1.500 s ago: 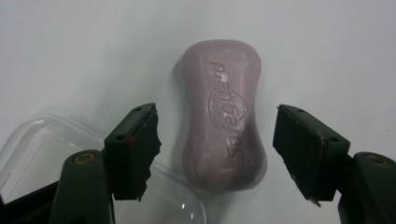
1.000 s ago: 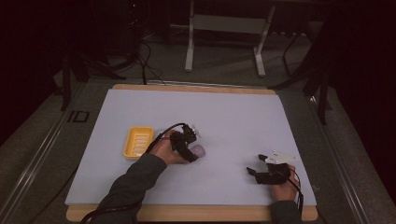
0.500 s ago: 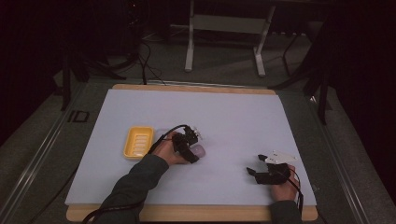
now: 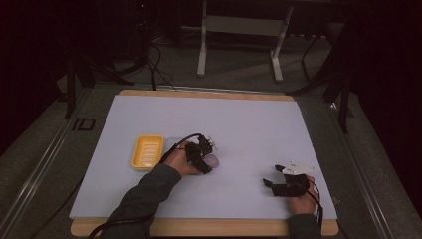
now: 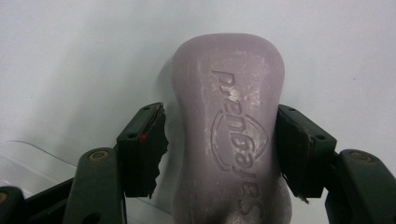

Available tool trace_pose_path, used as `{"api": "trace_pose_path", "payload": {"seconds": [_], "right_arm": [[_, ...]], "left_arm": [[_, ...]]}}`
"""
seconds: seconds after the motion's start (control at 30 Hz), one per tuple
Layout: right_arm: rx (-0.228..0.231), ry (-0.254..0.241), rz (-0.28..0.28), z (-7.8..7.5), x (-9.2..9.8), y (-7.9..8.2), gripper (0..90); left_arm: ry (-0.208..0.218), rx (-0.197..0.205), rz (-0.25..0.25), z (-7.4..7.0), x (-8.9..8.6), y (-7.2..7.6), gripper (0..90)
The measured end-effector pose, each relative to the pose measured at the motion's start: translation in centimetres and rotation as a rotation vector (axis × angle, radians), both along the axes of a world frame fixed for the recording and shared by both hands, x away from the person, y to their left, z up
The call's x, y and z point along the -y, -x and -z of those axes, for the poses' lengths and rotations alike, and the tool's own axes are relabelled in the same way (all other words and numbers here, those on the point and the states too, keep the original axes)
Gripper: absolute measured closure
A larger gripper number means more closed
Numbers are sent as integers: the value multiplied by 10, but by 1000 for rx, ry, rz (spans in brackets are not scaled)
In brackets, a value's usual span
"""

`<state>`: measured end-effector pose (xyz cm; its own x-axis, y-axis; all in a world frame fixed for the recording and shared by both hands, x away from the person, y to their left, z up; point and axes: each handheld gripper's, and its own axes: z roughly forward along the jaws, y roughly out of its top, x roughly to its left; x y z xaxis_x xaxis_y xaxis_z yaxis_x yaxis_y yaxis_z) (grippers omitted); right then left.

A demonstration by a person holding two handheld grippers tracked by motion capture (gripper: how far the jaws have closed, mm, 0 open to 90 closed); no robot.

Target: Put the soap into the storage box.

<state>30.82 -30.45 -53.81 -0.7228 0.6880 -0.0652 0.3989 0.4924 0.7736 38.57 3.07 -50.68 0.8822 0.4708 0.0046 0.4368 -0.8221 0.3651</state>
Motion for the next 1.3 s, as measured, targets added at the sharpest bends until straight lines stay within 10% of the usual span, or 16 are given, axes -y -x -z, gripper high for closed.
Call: {"api": "trace_pose_path", "payload": {"seconds": [1.3], "right_arm": [[-2, 1, -1, 0, 0, 0, 246]], "left_arm": [[4, -21, 34, -9, 5, 5, 497]]}}
